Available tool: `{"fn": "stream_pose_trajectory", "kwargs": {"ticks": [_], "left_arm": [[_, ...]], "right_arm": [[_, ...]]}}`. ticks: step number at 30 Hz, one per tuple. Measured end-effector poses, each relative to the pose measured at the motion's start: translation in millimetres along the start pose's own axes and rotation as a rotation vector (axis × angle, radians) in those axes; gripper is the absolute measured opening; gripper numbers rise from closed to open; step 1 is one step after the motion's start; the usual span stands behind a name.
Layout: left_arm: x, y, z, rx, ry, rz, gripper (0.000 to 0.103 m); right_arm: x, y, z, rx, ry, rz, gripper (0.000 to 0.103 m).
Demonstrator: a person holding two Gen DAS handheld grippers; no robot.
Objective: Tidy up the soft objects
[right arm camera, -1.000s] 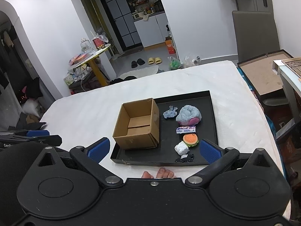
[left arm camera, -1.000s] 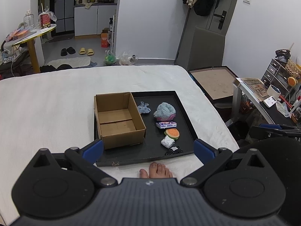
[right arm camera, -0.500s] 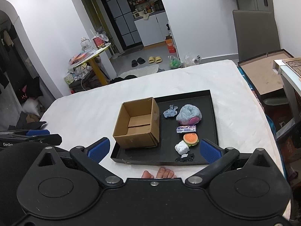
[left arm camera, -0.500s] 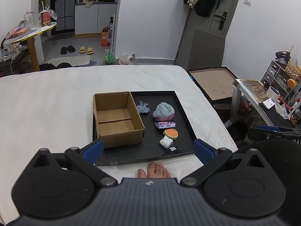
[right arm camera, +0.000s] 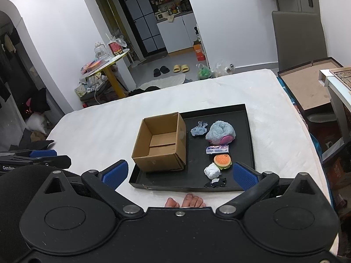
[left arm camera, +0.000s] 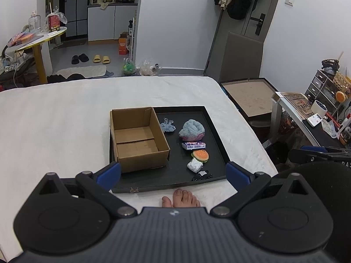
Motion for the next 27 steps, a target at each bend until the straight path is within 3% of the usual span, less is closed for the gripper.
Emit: {"fn": "stream_pose_trajectory", "kwargs": {"ticks": [27], "left_arm": [[1.4,-2.2,-0.6,-0.003,-0.014,0.006,0.101]], "right_arm": [[2.8,0.3,-0.7,0.006,-0.001,0.012,0.103]]}}
Point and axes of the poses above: each gripper's, at about its wrist camera, not at the fingertips, and x roughly against the way its jaws point, y to its left, z to its underside, the point moved 1 cm from there along -x, roughly the way its jaws point, and after that the axes turned 1 degree about -x, right-handed, at the moved point
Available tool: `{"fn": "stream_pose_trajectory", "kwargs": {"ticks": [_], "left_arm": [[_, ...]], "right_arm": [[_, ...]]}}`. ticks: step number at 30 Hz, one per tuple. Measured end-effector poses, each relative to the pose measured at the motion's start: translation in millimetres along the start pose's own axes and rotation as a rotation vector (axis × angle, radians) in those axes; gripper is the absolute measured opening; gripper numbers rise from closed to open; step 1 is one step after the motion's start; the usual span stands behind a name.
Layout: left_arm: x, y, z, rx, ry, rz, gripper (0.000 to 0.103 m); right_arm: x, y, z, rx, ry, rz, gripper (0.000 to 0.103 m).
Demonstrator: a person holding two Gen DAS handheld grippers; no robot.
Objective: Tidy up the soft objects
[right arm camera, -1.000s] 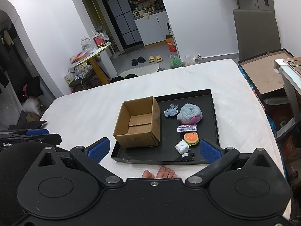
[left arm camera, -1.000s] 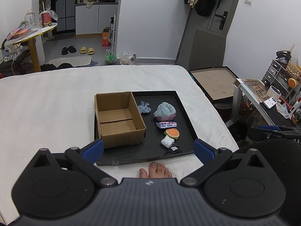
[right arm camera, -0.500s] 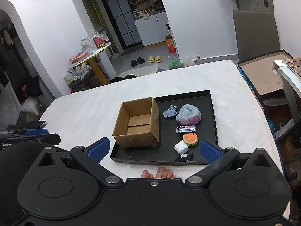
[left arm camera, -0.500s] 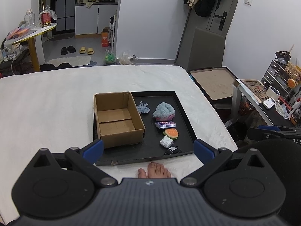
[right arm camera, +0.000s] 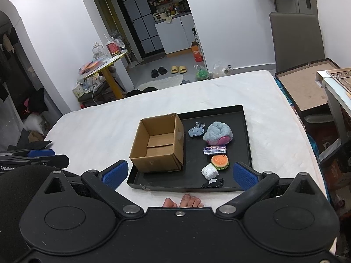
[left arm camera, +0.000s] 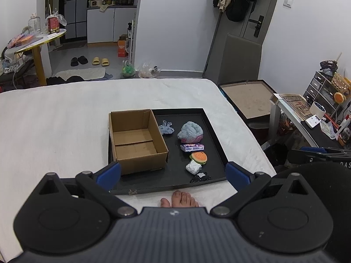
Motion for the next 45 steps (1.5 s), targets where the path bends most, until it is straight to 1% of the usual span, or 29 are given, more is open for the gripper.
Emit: {"fn": "stream_pose_trajectory", "kwargs": {"ticks": [8,12,22,25,27,29,32,34,37,42,45], "left_arm": [[1,5,1,-0.002,-0.032,0.035,0.101],[-3,8,1,0.002,-0.038,0.031,0.101],[-32,26,2,0.044,-0.012,0.018,0.101],[-42,32,1,0.068,-0.020,0.018,0.101],[-47,34,0,0.066,-0.026,0.009,0.101],[-52,37,-1,0.061,-0.034,-0.002,0.101],[-61,43,-2,0.066,-0.042,-0.015,0.101],[-67,46,-2,0.072,-0.046,-0.018,0.101],[-78,52,-2,0.082,-0.046,-0.031,0.101],[-96,62,0,0.111,-0.040,-0.051,0.101],[-107,69,2,0.132,-0.033,-0.068,0.101]], "right_arm": [[1,-3,0,0.006,-0.011,-0.022,0.103],[4,-7,-2,0.014,-0.026,-0.024,0.103],[-9,-27,-1,-0.042,-0.033,-0.012,0.103],[-18,-30,-1,-0.045,-0.030,-0.005,0.103],[-19,-29,-2,-0.037,-0.040,-0.001,0.103],[-21,-30,-4,-0.019,-0.083,0.015,0.103],[-26,-35,-8,-0.026,-0.102,0.014,0.103],[-31,-40,-9,-0.033,-0.103,0.008,0.103],[-39,-47,-8,-0.028,-0.105,0.023,0.103],[-60,-58,-2,-0.022,-0.076,0.046,0.103],[-72,-63,1,-0.025,-0.064,0.045,0.102]]}}
Point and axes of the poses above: each gripper's, at about its wrist camera, not at the fingertips, and x roughly against the way its jaws point, y to its left, z to its underside, the point moved 1 cm from there along -x, roughly the way its jaws point, and after that the axes turned 1 degree about -x, right-handed, at the moved point
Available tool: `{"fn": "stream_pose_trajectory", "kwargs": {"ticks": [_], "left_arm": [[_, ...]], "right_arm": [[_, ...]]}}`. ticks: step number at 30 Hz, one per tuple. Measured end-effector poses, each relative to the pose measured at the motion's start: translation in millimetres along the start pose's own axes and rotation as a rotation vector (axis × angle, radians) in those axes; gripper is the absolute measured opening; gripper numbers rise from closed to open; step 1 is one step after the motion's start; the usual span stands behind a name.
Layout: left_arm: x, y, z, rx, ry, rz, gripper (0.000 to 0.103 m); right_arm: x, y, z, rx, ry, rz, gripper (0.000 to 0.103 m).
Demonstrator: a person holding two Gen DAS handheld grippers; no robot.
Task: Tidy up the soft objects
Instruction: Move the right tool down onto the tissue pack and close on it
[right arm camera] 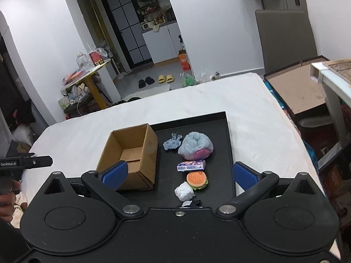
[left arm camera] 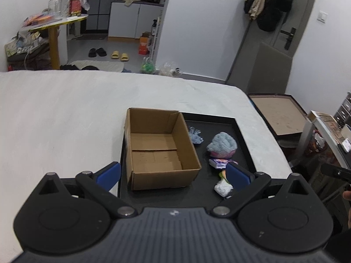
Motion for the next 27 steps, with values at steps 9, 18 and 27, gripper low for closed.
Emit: {"fn": "stream_pose_trajectory", "kwargs": {"ticks": [9,18,27], "left_arm": [[-34,14,2,0.022,0.043,-0.047,0.100],[-73,28,5,0.029,0.090,-0.104,0.099],[-105,36,8,0.047,0.113,-0.124,0.092]], "right_arm": [[-25,-25,3,-0.021,0.019,0.011,0.095],[-68,-33,12,0.016,0.102,-0.021,0.079],[-108,-34,20,0.045,0.189,-0.051,0.078]]}}
Point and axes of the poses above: each gripper's, at about its wrist camera, not at the fingertips, and x roughly against the way its jaws point, y to its left, z to its underside, the point moved 1 cm from there along -x, roughly the way its jaws point, and after that the axes turned 1 degree about -x, right-handed, at the moved point
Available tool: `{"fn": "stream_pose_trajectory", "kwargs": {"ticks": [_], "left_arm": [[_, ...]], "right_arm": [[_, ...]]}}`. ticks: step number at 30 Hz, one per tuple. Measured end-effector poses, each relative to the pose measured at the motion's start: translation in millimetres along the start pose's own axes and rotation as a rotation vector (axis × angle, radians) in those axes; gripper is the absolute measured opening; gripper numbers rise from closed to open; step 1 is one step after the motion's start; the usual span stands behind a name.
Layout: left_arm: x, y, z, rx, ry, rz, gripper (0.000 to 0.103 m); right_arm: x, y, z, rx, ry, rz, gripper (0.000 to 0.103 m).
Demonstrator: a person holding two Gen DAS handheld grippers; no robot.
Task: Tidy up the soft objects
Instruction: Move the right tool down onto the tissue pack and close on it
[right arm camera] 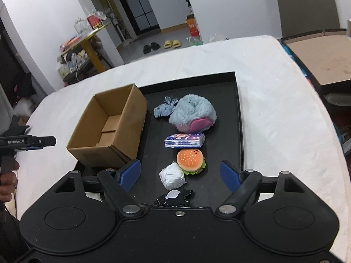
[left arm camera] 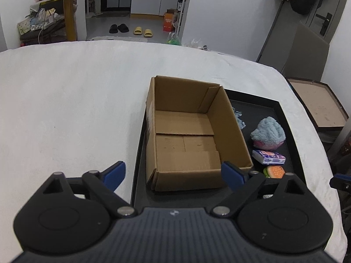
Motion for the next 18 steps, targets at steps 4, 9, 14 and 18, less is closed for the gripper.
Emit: {"fn": "stream_pose_trajectory", "kwargs": {"ticks": [4,9,14,18], "left_arm": [[-13,6,-1,0.024,0.010,-0.013,0.086],[-31,11,1,0.047,0.035,-0.014,0.073],[-44,17,-1,0.057,0.041,-0.009,0.066],[-57,21,-4,0.070,0.057,0.001,0.060]], "right_arm": [[-11,-2,-7,0.011,0.010,0.000,0.078],[-31,-3,-13,0.047,0.034,-0.005,0.078],[-51,-6,-17,0.070,0.068,0.004,0.078],[-66,-7,-18,0.068,0.088,-0.001,0.078]]}}
Point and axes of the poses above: each gripper's, at about its wrist camera, not at the fingertips, and x roughly against the way its jaws point, y to its left, z to its underside, the point moved 1 cm from there along -x, roughly the way its jaws point, and after that the axes turned 1 degree about -x, right-handed, at the moved point
